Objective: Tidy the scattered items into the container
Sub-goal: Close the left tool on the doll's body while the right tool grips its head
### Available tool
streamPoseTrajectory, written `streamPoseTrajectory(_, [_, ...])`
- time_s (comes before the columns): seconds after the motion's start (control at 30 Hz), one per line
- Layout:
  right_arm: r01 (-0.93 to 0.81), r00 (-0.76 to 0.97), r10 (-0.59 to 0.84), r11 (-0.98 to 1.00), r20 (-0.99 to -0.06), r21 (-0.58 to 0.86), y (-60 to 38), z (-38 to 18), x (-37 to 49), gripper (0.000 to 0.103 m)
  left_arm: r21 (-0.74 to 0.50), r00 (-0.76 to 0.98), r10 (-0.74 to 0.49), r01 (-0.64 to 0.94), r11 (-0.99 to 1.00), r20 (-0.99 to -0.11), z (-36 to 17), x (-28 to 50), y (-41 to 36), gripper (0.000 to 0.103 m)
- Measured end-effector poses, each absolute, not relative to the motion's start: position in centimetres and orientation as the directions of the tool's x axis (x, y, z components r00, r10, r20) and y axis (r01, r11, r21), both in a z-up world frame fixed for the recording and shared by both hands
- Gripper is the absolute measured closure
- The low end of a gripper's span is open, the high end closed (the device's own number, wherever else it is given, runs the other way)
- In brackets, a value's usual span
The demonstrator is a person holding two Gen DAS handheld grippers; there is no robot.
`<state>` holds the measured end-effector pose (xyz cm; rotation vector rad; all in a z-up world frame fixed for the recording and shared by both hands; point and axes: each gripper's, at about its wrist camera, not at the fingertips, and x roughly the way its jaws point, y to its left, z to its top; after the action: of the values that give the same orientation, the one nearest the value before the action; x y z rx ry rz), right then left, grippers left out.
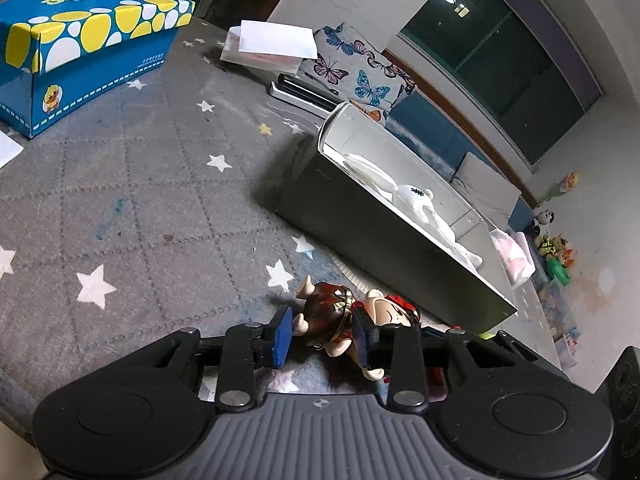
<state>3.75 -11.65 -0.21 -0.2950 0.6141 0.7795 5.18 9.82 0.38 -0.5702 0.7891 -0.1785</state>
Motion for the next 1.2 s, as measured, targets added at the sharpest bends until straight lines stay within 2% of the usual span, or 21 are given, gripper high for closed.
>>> streamPoseTrajectory(0.33, [-0.687, 0.587, 0.546, 0.727, -0.598, -0.010, -12.0, -0.1, 4.6, 0.012, -0.529, 0.701, -0.348, -0.049, 0.847, -0.622, 0.5, 5.2, 9.5, 0.067])
streamPoseTrajectory(0.73, [-0.702, 0.584, 0.541, 0.711, -0.606, -0.041, -11.3, -0.8, 4.8, 0.011, -0.353, 0.714, -0.258, 0.016, 0.935, -0.651, 1.5, 5.3, 6.8, 0.067])
streamPoseTrajectory(1.2, [-0.701, 0.573, 0.552, 0.713, -0.606, -0.015, -11.7, -1.1, 5.7, 0.011, -0.452, 0.690, -0.363, 0.057, 0.890, -0.626, 0.6, 6.1, 9.0, 0.065])
